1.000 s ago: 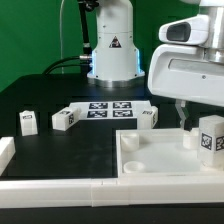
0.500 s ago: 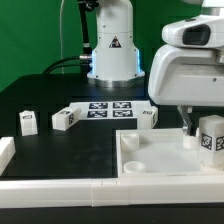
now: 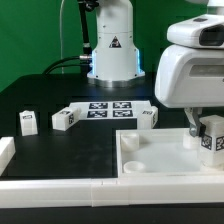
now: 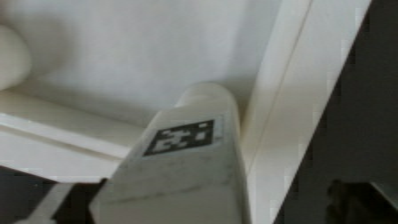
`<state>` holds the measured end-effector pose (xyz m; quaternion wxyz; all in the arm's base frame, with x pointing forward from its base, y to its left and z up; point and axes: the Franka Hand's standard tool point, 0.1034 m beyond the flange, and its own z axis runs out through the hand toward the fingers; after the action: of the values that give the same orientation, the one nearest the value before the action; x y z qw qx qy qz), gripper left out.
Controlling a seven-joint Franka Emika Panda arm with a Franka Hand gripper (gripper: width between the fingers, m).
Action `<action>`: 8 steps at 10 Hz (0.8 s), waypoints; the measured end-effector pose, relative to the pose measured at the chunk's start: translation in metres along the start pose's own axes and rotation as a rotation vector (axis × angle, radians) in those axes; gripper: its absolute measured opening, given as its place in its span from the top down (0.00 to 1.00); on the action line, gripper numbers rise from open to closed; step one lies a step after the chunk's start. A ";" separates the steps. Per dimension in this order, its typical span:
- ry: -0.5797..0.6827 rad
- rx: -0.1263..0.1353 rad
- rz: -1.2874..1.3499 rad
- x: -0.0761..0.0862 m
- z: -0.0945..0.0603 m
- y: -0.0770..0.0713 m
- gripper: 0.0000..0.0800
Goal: Assemble one leg
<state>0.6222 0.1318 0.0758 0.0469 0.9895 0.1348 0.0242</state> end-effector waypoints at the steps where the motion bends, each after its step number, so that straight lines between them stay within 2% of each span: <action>1: 0.000 0.000 0.000 0.000 0.000 0.000 0.40; 2: 0.000 0.000 0.001 0.000 0.000 0.001 0.58; 3: 0.000 -0.001 0.002 0.000 0.000 0.001 0.64; 6: 0.000 0.000 0.040 0.000 0.000 0.001 0.64; 8: 0.007 -0.001 0.287 0.000 0.000 0.001 0.64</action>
Offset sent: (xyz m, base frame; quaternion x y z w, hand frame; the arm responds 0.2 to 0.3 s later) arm 0.0000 0.0000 0.0000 0.0000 0.0000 0.0000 1.0000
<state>0.6228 0.1308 0.0758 0.0432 0.9984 -0.0078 0.0345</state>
